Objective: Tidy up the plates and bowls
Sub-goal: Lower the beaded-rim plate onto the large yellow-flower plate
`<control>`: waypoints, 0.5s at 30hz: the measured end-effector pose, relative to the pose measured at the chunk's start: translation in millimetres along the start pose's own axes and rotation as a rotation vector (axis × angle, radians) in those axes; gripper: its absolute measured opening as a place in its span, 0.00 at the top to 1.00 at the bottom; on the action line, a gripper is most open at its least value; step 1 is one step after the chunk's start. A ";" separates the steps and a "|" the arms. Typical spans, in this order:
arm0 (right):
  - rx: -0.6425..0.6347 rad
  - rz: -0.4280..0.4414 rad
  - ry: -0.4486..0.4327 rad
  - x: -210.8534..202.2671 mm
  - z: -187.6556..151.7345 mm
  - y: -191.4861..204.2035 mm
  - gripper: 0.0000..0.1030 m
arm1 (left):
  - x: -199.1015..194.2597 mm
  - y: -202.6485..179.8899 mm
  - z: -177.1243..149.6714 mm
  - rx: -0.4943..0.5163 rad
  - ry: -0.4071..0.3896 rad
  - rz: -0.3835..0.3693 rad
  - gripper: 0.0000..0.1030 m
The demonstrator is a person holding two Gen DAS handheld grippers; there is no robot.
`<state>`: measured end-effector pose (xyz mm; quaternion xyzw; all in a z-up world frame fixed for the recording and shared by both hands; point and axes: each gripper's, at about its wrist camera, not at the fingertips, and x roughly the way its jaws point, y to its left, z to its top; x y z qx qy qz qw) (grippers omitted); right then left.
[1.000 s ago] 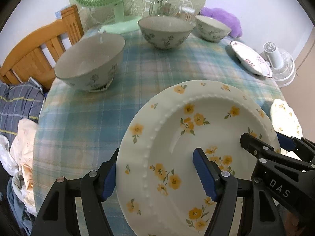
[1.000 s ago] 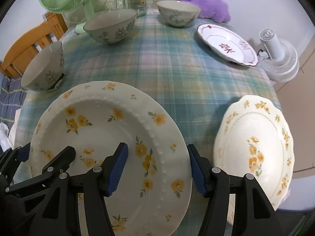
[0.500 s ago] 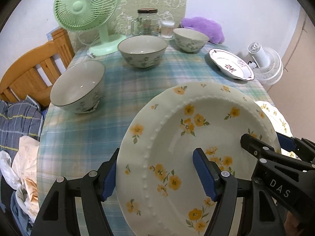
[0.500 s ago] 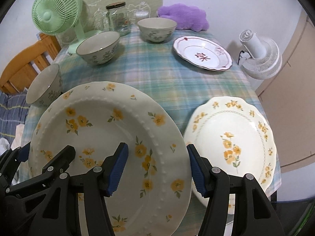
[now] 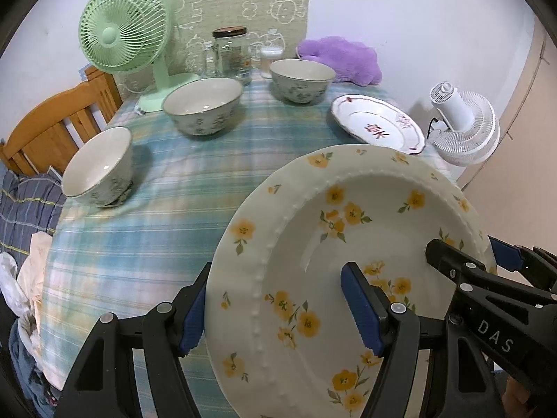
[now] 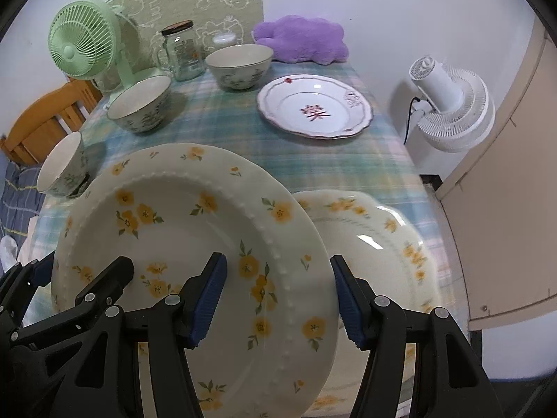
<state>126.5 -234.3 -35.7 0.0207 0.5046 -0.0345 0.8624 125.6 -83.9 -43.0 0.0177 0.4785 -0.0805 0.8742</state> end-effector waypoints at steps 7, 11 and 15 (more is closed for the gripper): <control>-0.002 -0.001 0.013 5.4 1.4 -50.2 0.38 | 10.4 -49.6 -2.1 -0.004 0.012 -0.006 0.30; 0.004 -0.005 0.020 9.8 1.2 -73.6 0.38 | 18.5 -70.2 -2.5 -0.008 0.016 -0.015 0.30; 0.004 -0.017 0.024 13.9 0.9 -96.3 0.38 | 29.5 -91.6 -3.6 -0.011 0.030 -0.032 0.30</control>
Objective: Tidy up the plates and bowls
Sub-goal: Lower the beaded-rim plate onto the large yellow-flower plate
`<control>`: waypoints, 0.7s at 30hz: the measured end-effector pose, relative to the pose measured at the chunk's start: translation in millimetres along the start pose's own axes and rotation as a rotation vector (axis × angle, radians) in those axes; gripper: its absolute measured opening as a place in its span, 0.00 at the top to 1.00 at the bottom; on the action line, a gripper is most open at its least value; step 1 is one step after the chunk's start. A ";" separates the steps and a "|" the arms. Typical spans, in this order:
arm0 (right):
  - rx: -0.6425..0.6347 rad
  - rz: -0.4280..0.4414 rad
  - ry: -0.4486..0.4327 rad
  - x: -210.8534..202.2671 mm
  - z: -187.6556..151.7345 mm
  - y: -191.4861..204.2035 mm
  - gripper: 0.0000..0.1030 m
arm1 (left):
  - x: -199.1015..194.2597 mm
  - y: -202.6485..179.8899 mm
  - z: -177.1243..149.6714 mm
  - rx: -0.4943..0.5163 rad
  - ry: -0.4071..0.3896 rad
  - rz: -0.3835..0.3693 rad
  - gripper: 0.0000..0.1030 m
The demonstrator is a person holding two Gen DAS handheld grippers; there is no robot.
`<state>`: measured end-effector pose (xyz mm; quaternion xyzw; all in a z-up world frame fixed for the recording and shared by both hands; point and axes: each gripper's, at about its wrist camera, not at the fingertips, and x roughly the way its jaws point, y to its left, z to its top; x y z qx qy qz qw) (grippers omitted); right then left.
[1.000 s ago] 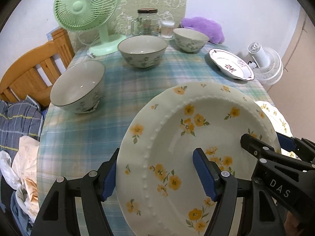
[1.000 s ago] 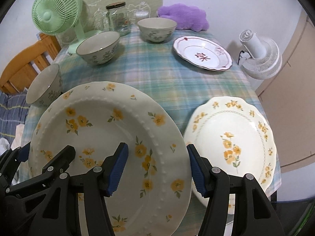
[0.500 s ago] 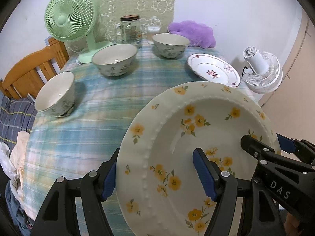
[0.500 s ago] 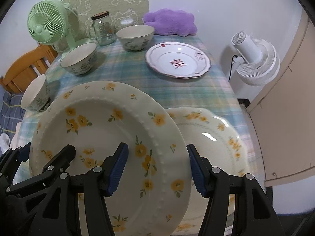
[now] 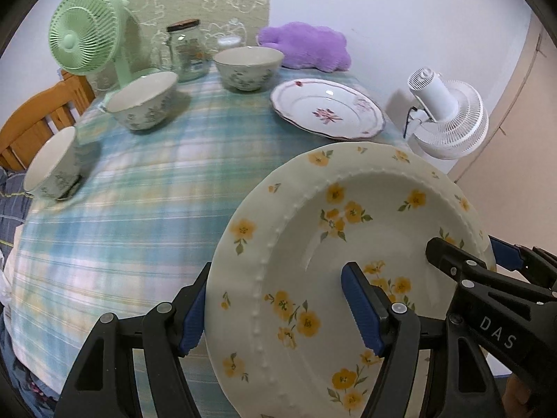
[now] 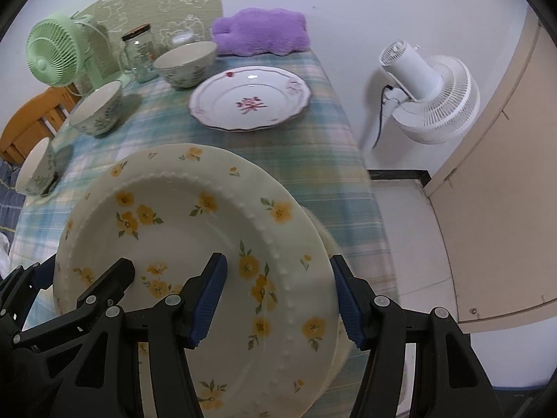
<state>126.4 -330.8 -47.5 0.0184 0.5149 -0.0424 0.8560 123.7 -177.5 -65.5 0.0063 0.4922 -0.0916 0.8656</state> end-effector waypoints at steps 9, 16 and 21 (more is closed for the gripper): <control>-0.003 -0.038 0.028 14.7 -1.3 -39.2 0.39 | 23.6 -33.9 -3.3 -0.027 0.038 -0.042 0.29; -0.024 -0.036 0.053 27.1 -3.6 -56.0 0.42 | 38.0 -42.9 -5.8 -0.070 0.068 -0.030 0.29; -0.057 -0.020 0.049 31.1 -3.1 -54.2 0.46 | 44.3 -41.3 -7.1 -0.091 0.088 0.002 0.28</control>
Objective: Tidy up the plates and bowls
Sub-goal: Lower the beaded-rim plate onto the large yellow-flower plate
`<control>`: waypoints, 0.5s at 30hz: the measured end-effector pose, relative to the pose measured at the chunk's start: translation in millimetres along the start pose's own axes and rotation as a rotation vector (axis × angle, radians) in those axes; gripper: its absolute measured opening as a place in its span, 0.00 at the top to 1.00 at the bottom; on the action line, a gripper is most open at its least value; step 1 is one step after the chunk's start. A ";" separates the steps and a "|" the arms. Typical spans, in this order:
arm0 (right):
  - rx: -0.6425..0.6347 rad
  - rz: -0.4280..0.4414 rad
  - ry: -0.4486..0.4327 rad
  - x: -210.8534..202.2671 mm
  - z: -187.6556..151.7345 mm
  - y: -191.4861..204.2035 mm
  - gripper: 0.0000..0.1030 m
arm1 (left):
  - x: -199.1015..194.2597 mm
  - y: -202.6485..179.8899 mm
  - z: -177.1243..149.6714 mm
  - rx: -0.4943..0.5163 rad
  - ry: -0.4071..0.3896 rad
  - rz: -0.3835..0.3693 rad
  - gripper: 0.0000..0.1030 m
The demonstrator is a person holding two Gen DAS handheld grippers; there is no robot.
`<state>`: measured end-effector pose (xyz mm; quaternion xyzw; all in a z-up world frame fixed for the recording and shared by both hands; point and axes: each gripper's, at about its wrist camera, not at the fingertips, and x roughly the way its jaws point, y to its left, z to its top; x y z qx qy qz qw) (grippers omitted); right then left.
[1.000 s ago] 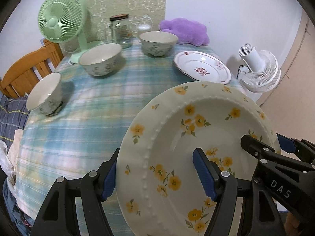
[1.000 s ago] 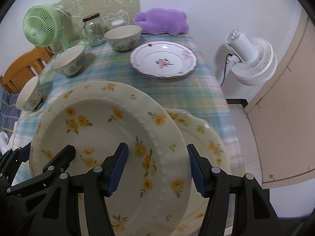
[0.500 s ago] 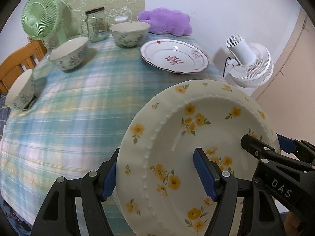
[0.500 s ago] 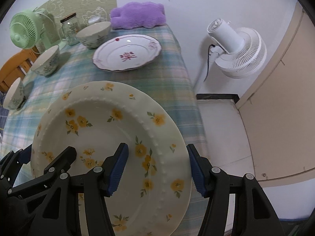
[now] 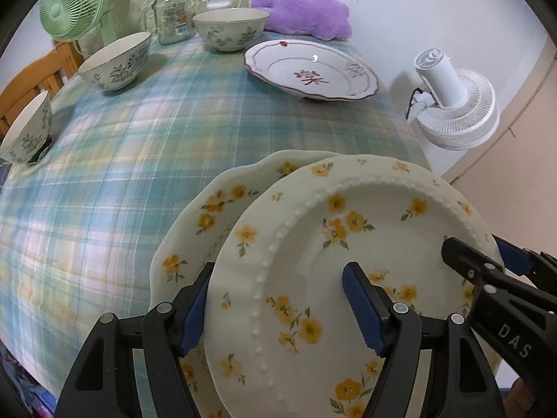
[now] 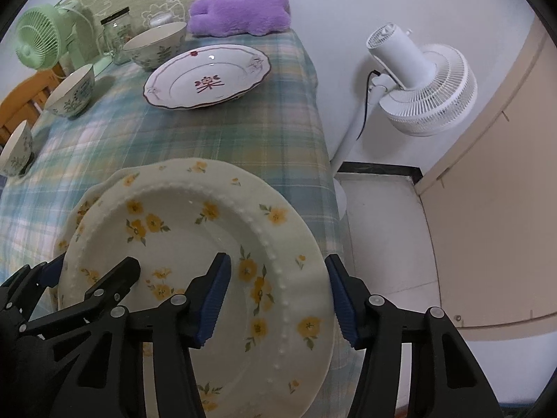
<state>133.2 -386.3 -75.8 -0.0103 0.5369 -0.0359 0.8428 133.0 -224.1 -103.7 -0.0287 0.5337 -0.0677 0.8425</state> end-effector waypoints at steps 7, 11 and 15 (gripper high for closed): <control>-0.005 0.011 0.013 6.7 1.8 -0.1 0.48 | 0.9 -4.6 -1.2 0.022 -0.011 0.033 0.25; 0.002 0.012 0.016 7.9 0.7 -1.1 0.51 | 1.8 -6.7 -0.6 0.034 -0.014 0.045 0.22; 0.018 0.010 -0.005 4.4 -0.9 -3.5 0.56 | 2.4 -8.5 -1.0 0.035 -0.023 0.059 0.19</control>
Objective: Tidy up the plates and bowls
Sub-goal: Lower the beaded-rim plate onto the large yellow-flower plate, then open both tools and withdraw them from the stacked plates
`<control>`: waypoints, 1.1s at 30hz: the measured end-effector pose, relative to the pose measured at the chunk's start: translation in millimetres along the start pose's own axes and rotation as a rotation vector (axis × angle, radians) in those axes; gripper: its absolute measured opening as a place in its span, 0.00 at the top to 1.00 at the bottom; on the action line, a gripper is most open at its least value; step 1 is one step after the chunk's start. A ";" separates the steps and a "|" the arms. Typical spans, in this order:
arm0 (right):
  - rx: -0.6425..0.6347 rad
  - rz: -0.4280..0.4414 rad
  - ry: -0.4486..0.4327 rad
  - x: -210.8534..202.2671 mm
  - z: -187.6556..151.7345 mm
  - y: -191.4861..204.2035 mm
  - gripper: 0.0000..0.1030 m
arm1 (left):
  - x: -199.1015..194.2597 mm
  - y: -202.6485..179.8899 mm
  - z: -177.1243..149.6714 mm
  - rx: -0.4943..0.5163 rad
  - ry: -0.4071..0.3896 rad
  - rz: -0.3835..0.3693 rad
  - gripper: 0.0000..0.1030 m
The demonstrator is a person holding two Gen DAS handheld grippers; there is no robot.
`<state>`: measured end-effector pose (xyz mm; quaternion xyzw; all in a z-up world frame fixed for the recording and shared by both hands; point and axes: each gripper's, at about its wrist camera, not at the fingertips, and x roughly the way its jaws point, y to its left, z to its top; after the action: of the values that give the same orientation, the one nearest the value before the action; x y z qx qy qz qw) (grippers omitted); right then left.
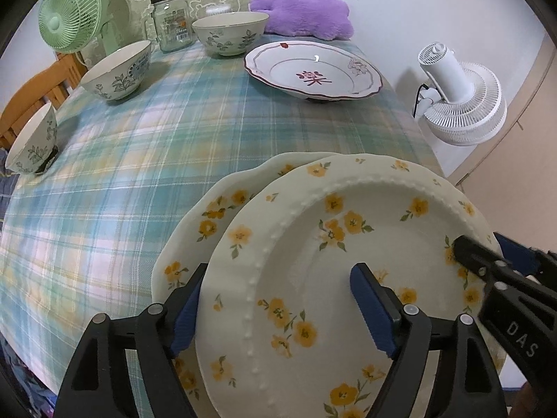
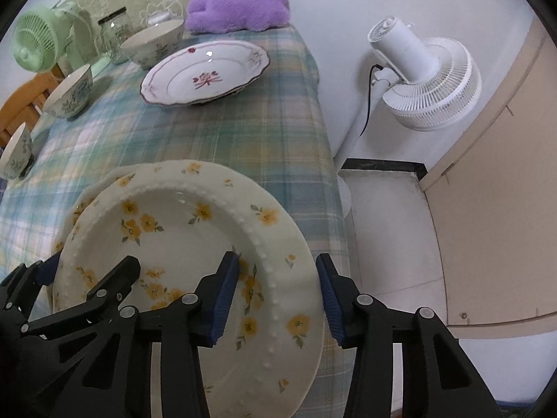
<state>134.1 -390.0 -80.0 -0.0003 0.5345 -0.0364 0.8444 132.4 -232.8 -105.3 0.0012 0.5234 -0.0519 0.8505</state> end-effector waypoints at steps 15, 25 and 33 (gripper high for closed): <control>-0.031 -0.015 -0.013 -7.4 -5.1 5.7 0.64 | 1.4 -4.9 -2.3 0.018 0.025 0.022 0.07; -0.014 0.002 0.009 -4.6 -8.7 5.3 0.65 | -1.0 -6.0 -5.7 0.033 0.054 0.029 0.07; -0.078 -0.049 -0.081 -21.5 -4.4 16.3 0.98 | 2.0 -10.3 -5.1 0.052 0.068 0.047 0.03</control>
<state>121.9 -372.2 -63.1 -0.0476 0.5009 -0.0361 0.8635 127.8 -243.0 -108.8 0.0376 0.5502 -0.0454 0.8330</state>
